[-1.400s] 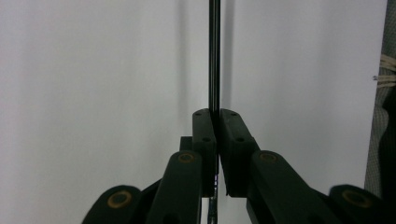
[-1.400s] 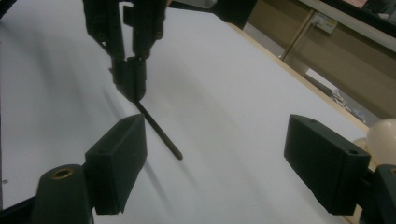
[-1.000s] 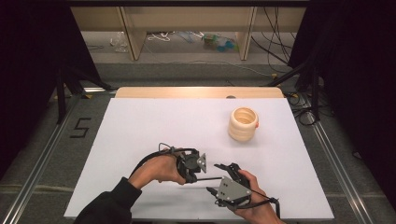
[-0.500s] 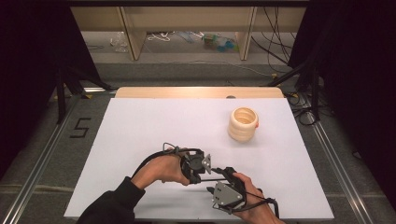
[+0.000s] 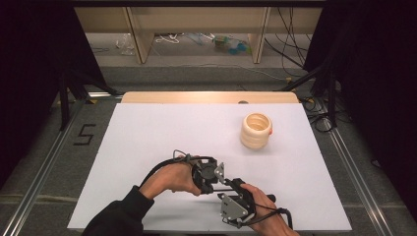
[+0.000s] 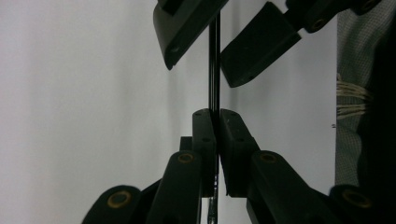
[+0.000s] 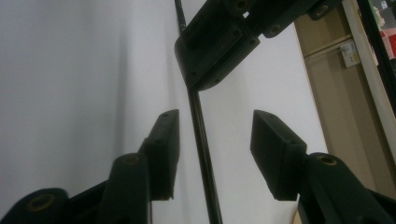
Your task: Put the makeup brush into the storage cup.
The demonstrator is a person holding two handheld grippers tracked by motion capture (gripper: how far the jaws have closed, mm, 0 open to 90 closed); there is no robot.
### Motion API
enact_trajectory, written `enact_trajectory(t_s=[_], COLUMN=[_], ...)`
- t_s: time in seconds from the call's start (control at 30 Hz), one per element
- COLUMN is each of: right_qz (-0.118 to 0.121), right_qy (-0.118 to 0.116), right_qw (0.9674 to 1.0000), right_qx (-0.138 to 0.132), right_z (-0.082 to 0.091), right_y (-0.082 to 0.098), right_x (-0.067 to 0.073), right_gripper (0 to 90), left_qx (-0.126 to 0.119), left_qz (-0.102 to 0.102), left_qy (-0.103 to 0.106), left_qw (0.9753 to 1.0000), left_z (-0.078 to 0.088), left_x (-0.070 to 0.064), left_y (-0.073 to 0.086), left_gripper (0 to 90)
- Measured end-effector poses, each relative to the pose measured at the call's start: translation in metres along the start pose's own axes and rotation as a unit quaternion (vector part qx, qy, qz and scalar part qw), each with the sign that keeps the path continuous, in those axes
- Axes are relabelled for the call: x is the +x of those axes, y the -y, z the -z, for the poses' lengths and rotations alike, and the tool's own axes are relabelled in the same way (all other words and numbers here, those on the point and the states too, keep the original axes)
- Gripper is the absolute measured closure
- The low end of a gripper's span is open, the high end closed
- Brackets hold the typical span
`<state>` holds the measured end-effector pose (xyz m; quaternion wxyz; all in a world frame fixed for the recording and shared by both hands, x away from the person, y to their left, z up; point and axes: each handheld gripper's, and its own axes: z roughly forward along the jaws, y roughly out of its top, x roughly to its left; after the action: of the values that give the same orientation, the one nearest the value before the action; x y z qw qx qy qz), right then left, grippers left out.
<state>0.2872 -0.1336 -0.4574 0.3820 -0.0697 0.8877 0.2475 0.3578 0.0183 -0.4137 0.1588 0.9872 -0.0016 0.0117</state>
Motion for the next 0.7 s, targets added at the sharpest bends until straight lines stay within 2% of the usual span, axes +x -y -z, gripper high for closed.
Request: enact_trajectory(t_s=[0.07,0.17,0.23,0.27,0.37,0.4,0.5,0.63,0.7], right_qz=[-0.004,0.026,0.016,0.005,0.014,0.065,0.044,0.071,0.073], right_qy=[0.001,0.002,0.003,0.003,0.0,-0.009,0.001,-0.003,-0.005], right_qw=[1.0,0.9996,0.9997,0.9999,0.9998,0.9977,0.9988,0.9972,0.997], right_qx=[0.006,0.01,0.017,0.012,0.011,0.015,0.023,0.024,0.026], right_z=[-0.0006,-0.002,-0.0017,-0.0024,-0.0036,-0.0045,-0.0046,-0.0061,-0.0066], right_y=[-0.001,-0.0024,-0.0027,-0.0036,-0.0047,-0.0039,-0.0051,-0.0063,-0.0067], right_x=[0.0027,0.0018,0.0043,0.0064,0.0068,0.0013,0.0056,0.0044,0.0053], right_gripper=[57.8,60.1,62.2,63.5,66.9,67.1,68.2,70.1,70.7], left_qx=[0.003,0.003,0.004,0.003,0.002,0.002,0.004,0.006,0.006], left_qz=[0.0,0.0,-0.001,0.0,0.0,0.001,0.001,0.002,0.0], left_qy=[0.004,0.002,0.003,0.001,0.001,0.002,0.001,0.007,0.003], left_qw=[1.0,1.0,1.0,1.0,1.0,1.0,1.0,1.0,1.0], left_z=[-0.0004,-0.0012,-0.0014,-0.0013,-0.0008,-0.0006,-0.0005,-0.0014,-0.0016], left_x=[-0.0004,0.0005,0.0005,0.0005,0.0004,0.0002,0.0001,-0.0004,-0.0001], left_y=[-0.0005,-0.0005,-0.0005,-0.0007,-0.0008,-0.0007,-0.0006,-0.0003,-0.0006], left_gripper=[85.3,85.3,85.3,85.3,85.3,85.3,85.3,85.3,85.3])
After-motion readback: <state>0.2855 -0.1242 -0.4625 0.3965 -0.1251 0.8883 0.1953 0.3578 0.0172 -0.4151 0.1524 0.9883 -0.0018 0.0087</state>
